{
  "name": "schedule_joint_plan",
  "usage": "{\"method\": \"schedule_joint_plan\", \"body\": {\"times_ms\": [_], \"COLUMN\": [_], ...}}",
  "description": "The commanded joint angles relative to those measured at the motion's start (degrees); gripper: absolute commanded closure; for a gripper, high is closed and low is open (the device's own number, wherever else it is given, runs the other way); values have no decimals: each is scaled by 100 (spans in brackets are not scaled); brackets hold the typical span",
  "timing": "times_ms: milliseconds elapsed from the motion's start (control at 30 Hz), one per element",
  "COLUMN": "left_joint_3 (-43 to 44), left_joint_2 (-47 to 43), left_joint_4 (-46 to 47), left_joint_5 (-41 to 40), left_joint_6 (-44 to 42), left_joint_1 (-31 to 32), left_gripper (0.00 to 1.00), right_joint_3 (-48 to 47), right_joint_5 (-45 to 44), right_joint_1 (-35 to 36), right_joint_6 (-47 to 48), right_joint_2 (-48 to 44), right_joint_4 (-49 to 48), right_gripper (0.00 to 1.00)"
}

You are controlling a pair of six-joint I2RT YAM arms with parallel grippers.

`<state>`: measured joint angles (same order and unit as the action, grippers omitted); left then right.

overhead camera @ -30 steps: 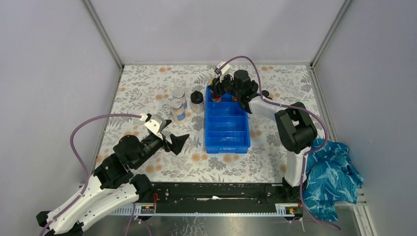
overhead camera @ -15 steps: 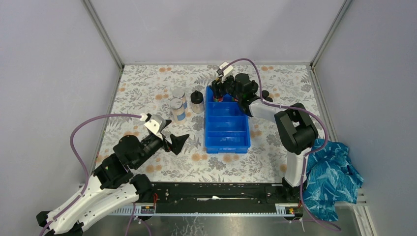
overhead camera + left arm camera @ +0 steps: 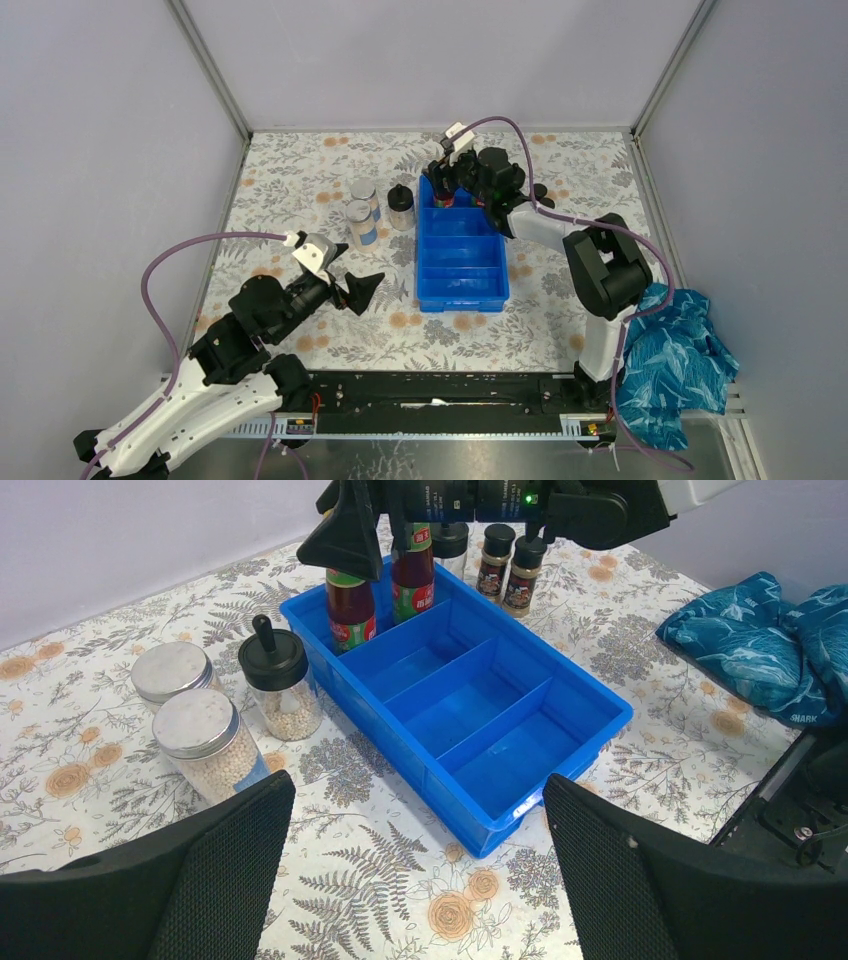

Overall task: Organize the condiment bottles
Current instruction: Place the bottle in the storage box, then pick up the bottle from the center of the board.

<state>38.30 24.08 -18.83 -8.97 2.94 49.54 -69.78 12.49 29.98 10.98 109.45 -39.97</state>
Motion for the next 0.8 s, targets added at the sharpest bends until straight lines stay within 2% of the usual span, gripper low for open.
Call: {"method": "schedule_joint_plan", "body": {"times_ms": [0,333,600,767], "left_joint_3": [63,555,955,1068], "left_joint_2": [-66,-33,-141,-141], "left_joint_4": [62,-205,-660,-932], "left_joint_5": [-5,-230,-561,-734], "left_joint_6": [54,576,1357,1719], "left_joint_1": [32,34,33,33], "left_gripper": [1,1,1,2], "right_joint_3": [-294,-571,-671,-341], "right_joint_5": [-166,-265,-247,-377], "right_joint_1": [126,440,1210,1586], "right_joint_6": [189,413,668,455], "right_joint_2": [-554,-1373,-1909,-2142], "right_joint_4": [-62,708,2090,2341], "right_gripper": [23,19,14,13]}}
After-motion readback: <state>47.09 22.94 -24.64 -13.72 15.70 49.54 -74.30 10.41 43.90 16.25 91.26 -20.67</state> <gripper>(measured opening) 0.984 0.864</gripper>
